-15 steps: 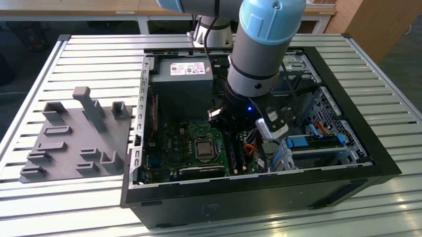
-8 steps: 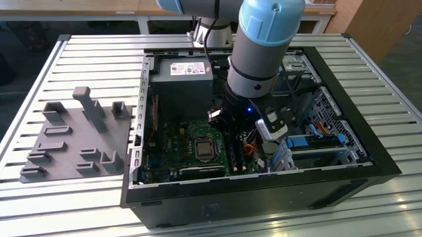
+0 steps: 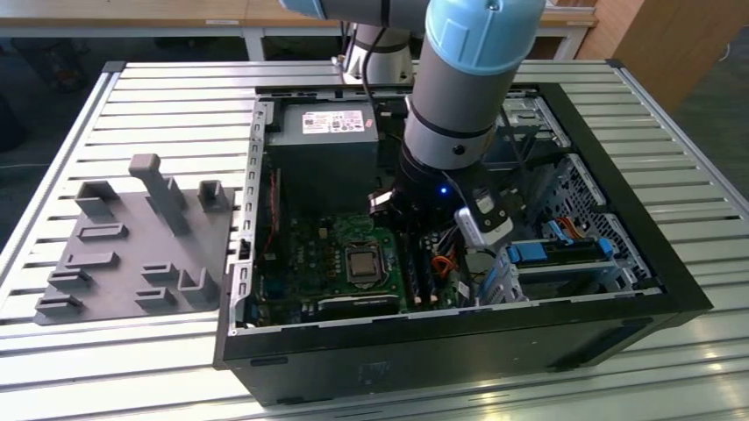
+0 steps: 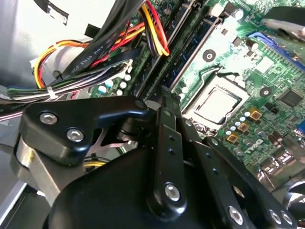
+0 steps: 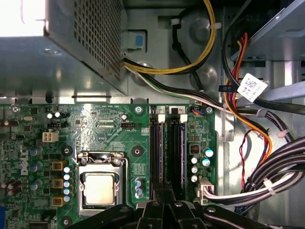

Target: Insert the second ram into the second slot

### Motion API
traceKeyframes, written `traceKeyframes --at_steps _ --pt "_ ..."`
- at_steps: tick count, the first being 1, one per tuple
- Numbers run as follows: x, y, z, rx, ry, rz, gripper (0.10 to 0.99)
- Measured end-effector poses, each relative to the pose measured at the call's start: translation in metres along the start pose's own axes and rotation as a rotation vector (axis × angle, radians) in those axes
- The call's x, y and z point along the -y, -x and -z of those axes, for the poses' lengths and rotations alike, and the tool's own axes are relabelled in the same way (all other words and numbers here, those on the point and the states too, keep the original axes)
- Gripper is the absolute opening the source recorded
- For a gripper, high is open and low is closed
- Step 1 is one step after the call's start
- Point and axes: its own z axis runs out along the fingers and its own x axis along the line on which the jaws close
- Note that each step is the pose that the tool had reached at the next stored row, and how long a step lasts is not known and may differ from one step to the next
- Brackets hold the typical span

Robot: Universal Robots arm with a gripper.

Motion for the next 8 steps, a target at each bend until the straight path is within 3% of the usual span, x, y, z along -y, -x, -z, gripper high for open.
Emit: traceKeyframes --at_steps 8 --pt "-0.0003 -0.0003 0.0089 -0.0004 0.0 0.0 0.106"
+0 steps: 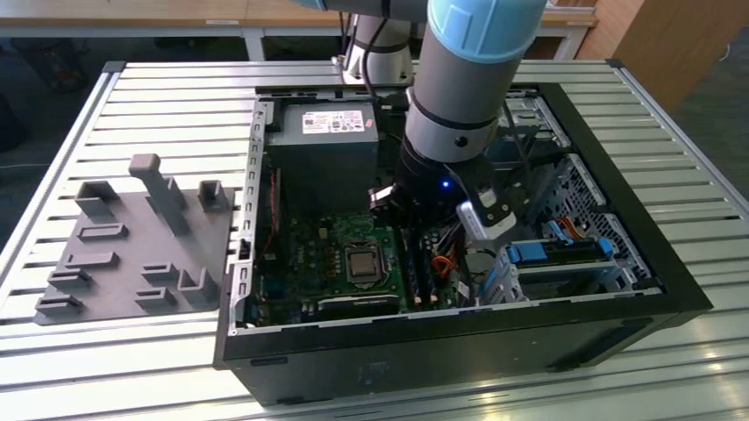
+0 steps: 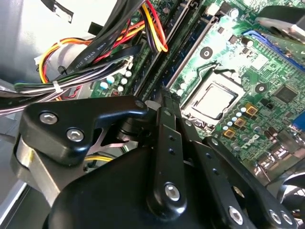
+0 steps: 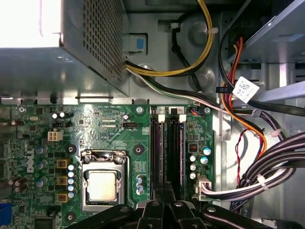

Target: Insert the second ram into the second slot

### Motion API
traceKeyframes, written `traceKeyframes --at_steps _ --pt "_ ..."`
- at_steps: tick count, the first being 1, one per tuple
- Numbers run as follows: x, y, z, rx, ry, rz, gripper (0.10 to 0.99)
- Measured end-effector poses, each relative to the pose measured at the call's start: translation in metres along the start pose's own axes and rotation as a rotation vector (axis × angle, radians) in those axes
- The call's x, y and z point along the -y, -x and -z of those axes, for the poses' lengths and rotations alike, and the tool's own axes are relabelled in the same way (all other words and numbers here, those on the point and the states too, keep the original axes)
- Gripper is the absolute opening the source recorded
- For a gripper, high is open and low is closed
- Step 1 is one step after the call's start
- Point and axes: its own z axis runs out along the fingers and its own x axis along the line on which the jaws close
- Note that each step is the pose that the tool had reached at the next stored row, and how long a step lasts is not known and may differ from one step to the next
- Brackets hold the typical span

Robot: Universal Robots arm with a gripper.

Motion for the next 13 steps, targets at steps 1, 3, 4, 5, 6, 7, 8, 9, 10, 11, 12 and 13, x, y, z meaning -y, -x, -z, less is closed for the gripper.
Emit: traceKeyframes --at_steps 1,3,4,5,6,7,8,9,10,11,12,13 --pt "0.0 0.0 0.001 0.0 0.0 0.0 0.106" --pt "-0.0001 -0.0001 0.0034 -0.0002 0.0 0.0 0.106" --pt "-0.0002 -0.0002 0.005 -0.0003 0.0 0.0 0.106" --pt "-0.0002 -0.0002 0.0062 -0.0003 0.0 0.0 0.106" --pt "-0.0002 -0.0002 0.0071 -0.0004 0.0 0.0 0.106" --pt "-0.0003 -0.0003 0.0075 -0.0004 0.0 0.0 0.106" --pt "-0.0003 -0.0002 0.0075 -0.0003 0.0 0.0 0.106" --pt "-0.0003 -0.0002 0.0075 -0.0003 0.0 0.0 0.106" --pt "-0.0003 -0.0002 0.0075 -0.0003 0.0 0.0 0.106" --pt "-0.0003 -0.0003 0.0075 -0.0003 0.0 0.0 0.106" --pt "-0.0002 -0.0003 0.0076 -0.0003 0.0 0.0 0.106" --pt "-0.0003 -0.0002 0.0076 -0.0003 0.0 0.0 0.106"
